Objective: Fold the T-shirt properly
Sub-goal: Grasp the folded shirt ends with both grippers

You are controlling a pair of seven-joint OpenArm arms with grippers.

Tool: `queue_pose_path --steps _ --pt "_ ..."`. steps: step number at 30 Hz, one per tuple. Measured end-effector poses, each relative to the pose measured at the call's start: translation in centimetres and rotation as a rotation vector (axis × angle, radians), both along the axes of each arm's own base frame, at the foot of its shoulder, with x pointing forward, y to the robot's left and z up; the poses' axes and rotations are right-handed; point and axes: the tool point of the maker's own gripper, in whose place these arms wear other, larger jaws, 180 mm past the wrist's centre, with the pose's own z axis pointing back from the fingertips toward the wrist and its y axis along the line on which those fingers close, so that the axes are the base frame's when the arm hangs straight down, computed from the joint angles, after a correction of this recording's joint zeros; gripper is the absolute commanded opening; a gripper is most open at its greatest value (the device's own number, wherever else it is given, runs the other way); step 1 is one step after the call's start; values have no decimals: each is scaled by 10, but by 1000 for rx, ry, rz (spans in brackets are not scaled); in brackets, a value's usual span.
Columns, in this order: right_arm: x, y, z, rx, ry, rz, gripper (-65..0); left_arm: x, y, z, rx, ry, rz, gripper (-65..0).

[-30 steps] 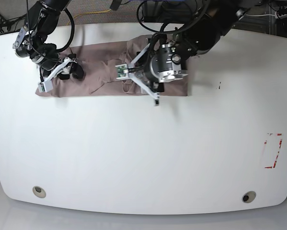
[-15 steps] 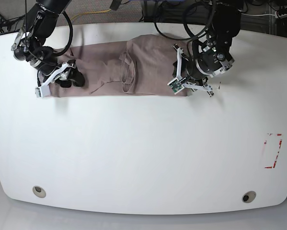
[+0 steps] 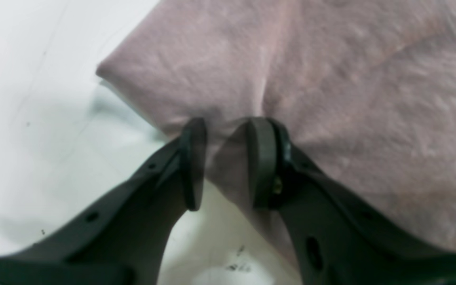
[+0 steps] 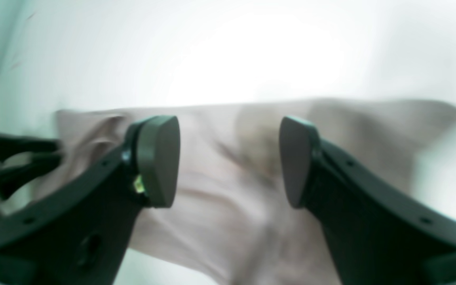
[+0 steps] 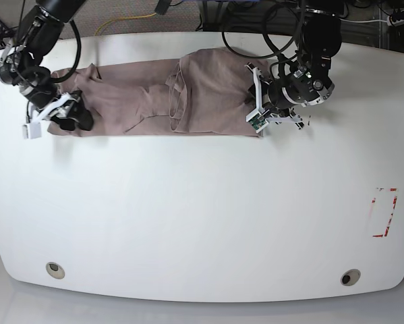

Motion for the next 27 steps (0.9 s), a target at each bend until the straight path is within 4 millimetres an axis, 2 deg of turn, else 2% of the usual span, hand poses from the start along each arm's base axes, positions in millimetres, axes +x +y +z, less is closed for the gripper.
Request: queue_pose_path --steps 6,10,12,15,18,23,27 --pt "-13 -68 -24 34 106 -143 -271 13 5 1 11 -8 12 -492" --pt "-26 -89 -42 76 184 -189 -257 19 18 1 9 -12 58 -492" --pt "-29 -90 -46 82 198 -194 -212 21 23 2 9 -15 77 -492" --pt "-30 -85 -49 97 198 -192 -162 27 28 4 35 -22 81 -492" --pt "-30 -72 -55 140 187 -200 -176 29 31 4 52 -21 82 -492" --pt "-24 -29 -65 222 161 -135 -205 30 31 4 52 -23 83 -492" --pt "-16 5 -66 241 145 -75 -211 30 32 4 54 -22 84 -492"
